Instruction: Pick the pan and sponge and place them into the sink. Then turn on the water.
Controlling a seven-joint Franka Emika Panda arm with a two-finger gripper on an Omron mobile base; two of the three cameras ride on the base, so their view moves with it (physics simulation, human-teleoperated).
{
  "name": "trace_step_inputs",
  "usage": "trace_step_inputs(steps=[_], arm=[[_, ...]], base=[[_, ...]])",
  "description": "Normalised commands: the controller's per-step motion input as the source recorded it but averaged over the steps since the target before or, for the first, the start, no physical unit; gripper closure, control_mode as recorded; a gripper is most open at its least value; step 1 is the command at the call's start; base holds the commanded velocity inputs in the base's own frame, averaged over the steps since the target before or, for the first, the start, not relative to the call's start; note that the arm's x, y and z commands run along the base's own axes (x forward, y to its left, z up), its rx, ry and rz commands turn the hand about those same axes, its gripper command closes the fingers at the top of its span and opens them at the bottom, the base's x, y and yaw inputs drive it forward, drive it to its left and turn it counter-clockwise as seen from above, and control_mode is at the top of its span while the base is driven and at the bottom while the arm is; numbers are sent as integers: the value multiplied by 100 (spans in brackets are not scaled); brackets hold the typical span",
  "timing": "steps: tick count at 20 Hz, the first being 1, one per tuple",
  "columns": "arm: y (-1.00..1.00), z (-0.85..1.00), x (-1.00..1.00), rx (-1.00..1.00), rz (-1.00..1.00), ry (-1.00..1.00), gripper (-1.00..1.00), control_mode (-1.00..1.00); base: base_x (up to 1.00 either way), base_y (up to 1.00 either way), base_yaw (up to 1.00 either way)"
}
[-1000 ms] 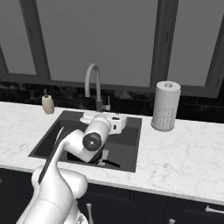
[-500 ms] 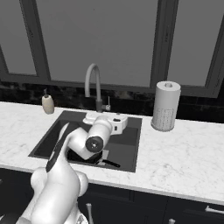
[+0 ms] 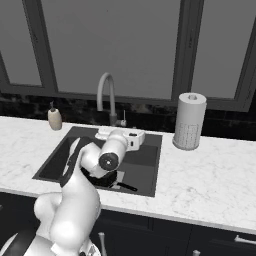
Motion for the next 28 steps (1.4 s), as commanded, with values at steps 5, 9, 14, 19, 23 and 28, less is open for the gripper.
trace_step_inputs(steps=[5, 9, 14, 19, 23, 28], arm=[[0, -17, 18, 2, 0, 3, -100, -100], [10, -35, 11, 3, 8, -1, -100, -100], [22, -25, 18, 0, 16, 0, -100, -100], [37, -20, 24, 0, 15, 1, -100, -100], [30, -18, 34, 0, 4, 0, -100, -100], [27, -22, 34, 0, 0, 0, -100, -100]], base=[[0, 0, 0], [0, 0, 0], [0, 0, 0], [0, 0, 0], [0, 0, 0], [0, 0, 0]])
